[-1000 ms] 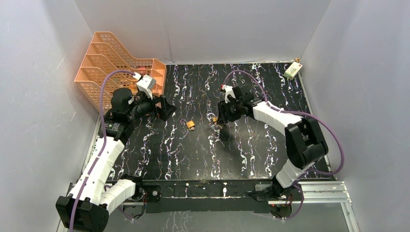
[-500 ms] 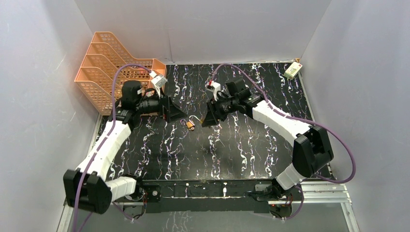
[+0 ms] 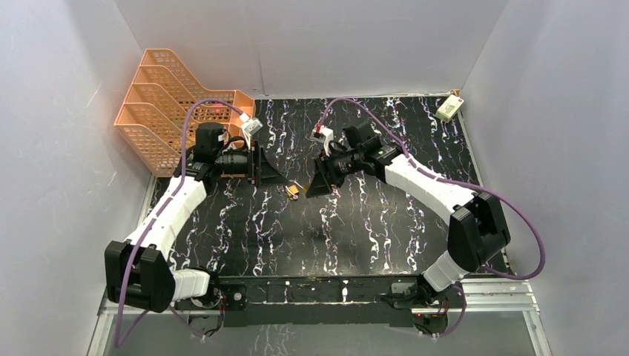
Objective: Lock with the key
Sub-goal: Lock the lock.
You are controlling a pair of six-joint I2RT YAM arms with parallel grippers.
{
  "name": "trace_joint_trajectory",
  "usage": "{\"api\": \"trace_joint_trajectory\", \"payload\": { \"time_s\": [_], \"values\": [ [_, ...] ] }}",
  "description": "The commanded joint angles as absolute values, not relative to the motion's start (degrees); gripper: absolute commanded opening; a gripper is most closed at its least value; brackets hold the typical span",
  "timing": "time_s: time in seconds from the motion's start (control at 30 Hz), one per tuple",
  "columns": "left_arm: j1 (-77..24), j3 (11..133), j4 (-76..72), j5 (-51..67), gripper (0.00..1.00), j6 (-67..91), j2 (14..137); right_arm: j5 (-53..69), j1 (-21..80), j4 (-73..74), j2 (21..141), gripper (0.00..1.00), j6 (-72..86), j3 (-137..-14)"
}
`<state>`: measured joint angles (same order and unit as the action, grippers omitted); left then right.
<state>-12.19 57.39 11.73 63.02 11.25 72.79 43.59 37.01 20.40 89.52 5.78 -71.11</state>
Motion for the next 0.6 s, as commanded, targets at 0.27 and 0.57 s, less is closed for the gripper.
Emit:
{"api": "trace_joint_trajectory", "payload": {
  "time_s": [0.27,0.57],
  "values": [
    [-13.33,55.13,10.47,66.46,0.6,12.76,74.62,42.09,39.45,13.24,84.32,0.47,7.61,-68.65],
    [-15.2,54.57,10.84,66.52,0.5,12.66,75.05,41.47,39.9,14.18,86.88,0.48,6.41,-71.5]
  ]
}}
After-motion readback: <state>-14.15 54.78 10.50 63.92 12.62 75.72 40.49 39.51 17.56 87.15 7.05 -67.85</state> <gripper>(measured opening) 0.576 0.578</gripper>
